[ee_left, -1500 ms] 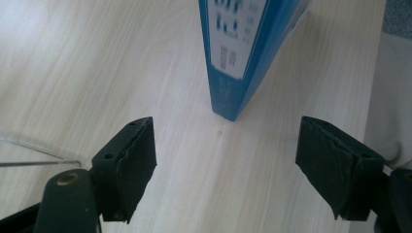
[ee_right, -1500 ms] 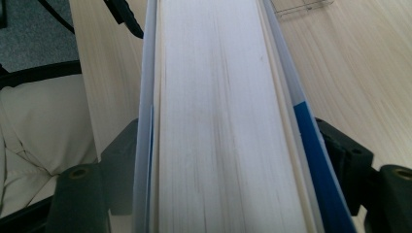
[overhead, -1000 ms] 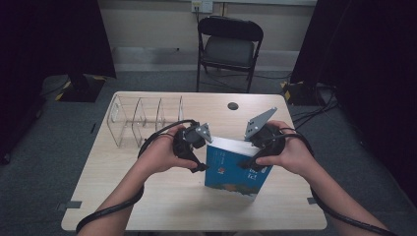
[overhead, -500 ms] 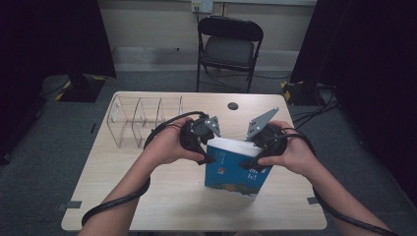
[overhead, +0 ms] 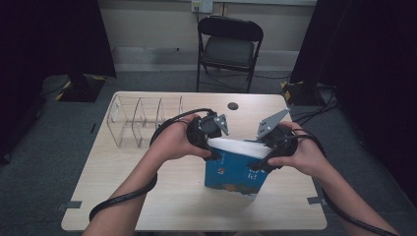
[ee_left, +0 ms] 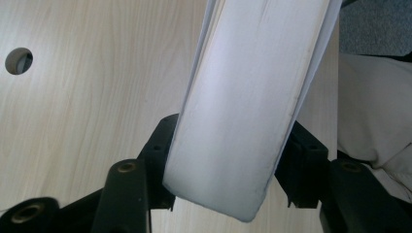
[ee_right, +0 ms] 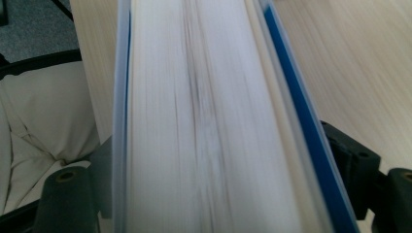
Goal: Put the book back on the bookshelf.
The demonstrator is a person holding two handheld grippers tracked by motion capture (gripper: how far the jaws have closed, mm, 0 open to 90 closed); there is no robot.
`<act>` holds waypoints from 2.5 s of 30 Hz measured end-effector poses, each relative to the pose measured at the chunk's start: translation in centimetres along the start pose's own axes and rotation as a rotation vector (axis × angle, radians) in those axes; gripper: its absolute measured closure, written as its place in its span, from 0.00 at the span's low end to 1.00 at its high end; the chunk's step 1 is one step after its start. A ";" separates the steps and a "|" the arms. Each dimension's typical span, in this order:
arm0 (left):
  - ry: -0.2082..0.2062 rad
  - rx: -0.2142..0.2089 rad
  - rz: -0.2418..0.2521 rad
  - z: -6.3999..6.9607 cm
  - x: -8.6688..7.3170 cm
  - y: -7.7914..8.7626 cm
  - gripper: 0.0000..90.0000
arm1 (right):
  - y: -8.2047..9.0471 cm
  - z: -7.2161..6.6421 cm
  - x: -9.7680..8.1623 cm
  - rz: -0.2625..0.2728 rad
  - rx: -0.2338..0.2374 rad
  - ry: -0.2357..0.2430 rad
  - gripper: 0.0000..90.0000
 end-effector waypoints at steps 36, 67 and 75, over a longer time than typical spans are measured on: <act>0.089 -0.028 -0.118 1.0 0.4 0.3 0.64 | -1.8 1.0 -16.0 -0.015 -0.054 -0.258 0.21; 0.137 0.029 -0.128 1.3 0.6 0.2 0.64 | -5.8 0.5 -20.8 0.055 -0.202 -0.254 0.19; 0.143 0.025 -0.132 0.9 1.0 -1.0 0.63 | -6.0 0.1 -21.3 0.126 -0.257 -0.244 0.17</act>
Point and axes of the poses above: each handheld gripper's, and its own axes: y roughly backward along the jaws, x roughly out of its top, z roughly to its right, the point moved 5 cm from there along -y, roughly forward along the jaws, and after that the axes turned 12 degrees about z, right-handed, at the moved point
